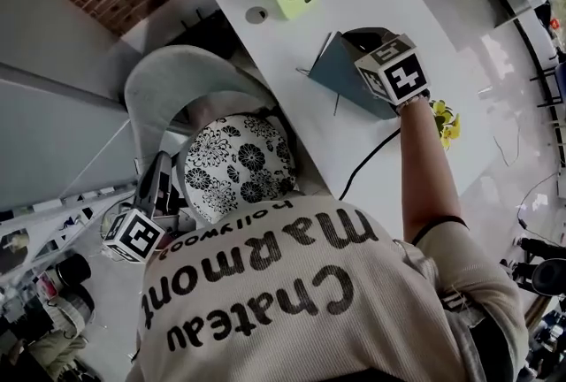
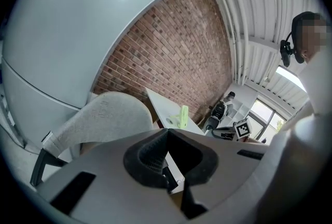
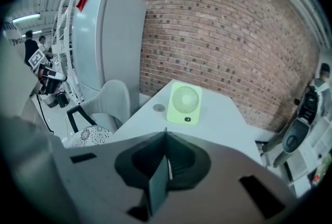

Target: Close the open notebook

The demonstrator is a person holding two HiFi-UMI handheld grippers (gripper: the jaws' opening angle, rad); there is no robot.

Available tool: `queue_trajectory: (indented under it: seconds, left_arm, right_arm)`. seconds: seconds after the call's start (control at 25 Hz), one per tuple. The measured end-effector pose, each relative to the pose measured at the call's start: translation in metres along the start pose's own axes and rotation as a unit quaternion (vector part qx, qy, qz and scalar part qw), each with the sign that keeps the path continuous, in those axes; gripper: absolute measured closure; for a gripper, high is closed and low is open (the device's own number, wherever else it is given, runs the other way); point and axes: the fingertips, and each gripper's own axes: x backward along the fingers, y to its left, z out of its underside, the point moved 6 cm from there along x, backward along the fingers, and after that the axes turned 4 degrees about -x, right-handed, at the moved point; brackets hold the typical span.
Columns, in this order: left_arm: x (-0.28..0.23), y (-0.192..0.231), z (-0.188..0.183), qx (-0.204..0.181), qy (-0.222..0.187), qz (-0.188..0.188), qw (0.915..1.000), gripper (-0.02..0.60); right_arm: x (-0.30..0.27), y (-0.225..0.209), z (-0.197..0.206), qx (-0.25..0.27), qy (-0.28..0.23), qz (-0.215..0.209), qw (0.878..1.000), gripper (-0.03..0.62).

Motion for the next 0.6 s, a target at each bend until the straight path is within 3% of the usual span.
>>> queue_trajectory:
  seconds: [0.6]
  left_arm:
    - [0.012,0.006,0.010,0.015,0.015,-0.043,0.9988,0.581]
  right_arm:
    - [-0.040,-0.044,0.018,0.033,0.026,0.010,0.999,0.585]
